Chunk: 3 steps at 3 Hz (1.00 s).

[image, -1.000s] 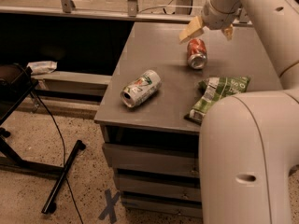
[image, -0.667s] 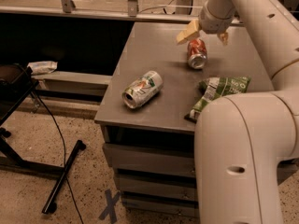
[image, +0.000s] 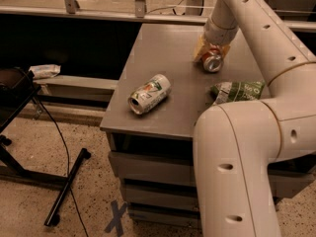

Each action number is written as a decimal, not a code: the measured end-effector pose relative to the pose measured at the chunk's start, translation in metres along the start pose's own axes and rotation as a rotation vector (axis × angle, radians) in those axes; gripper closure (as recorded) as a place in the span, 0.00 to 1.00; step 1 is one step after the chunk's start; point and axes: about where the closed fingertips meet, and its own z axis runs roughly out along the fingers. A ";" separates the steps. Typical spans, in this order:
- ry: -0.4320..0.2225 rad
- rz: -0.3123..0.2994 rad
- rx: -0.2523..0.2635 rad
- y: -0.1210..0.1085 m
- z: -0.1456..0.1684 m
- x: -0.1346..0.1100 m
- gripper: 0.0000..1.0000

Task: Pick coke can

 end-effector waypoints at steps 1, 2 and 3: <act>-0.078 -0.110 -0.060 0.000 -0.036 -0.007 0.76; -0.254 -0.260 -0.120 -0.008 -0.099 -0.018 0.98; -0.261 -0.329 -0.117 -0.007 -0.097 -0.019 1.00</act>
Offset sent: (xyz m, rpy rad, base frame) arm -0.0460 -0.0348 0.1809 0.0891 -0.5264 0.4810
